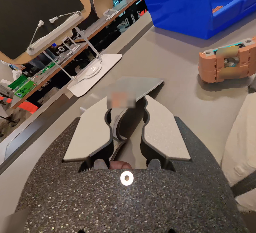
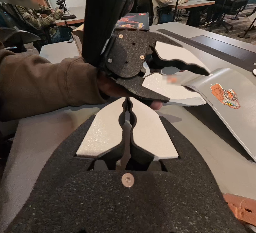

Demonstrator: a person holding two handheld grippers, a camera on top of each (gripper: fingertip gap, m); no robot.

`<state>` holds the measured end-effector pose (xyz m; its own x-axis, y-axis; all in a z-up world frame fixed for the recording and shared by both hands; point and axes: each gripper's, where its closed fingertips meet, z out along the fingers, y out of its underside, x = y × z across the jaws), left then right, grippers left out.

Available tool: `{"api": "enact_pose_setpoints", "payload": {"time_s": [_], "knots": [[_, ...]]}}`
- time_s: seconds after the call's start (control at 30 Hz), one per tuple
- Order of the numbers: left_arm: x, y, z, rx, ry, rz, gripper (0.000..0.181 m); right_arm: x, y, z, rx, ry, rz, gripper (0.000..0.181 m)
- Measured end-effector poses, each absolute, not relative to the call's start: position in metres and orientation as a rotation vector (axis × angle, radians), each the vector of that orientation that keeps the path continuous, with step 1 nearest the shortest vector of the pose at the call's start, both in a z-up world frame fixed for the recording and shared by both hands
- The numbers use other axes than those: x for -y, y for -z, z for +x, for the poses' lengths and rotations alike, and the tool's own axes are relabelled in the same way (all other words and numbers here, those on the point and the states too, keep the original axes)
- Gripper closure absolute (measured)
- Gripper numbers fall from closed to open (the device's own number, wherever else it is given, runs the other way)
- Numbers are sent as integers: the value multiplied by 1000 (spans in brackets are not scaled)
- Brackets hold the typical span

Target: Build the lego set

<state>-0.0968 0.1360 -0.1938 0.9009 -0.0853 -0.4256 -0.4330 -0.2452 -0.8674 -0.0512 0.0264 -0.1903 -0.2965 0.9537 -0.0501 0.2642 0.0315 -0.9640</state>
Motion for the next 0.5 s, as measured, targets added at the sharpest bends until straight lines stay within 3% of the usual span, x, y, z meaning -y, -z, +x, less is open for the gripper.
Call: {"api": "enact_pose_setpoints", "payload": {"time_s": [0.5], "knots": [[-159,217,-84,-753,-593,-1989,137,-24,190,-47,1663,-1315,-1228,181]]}}
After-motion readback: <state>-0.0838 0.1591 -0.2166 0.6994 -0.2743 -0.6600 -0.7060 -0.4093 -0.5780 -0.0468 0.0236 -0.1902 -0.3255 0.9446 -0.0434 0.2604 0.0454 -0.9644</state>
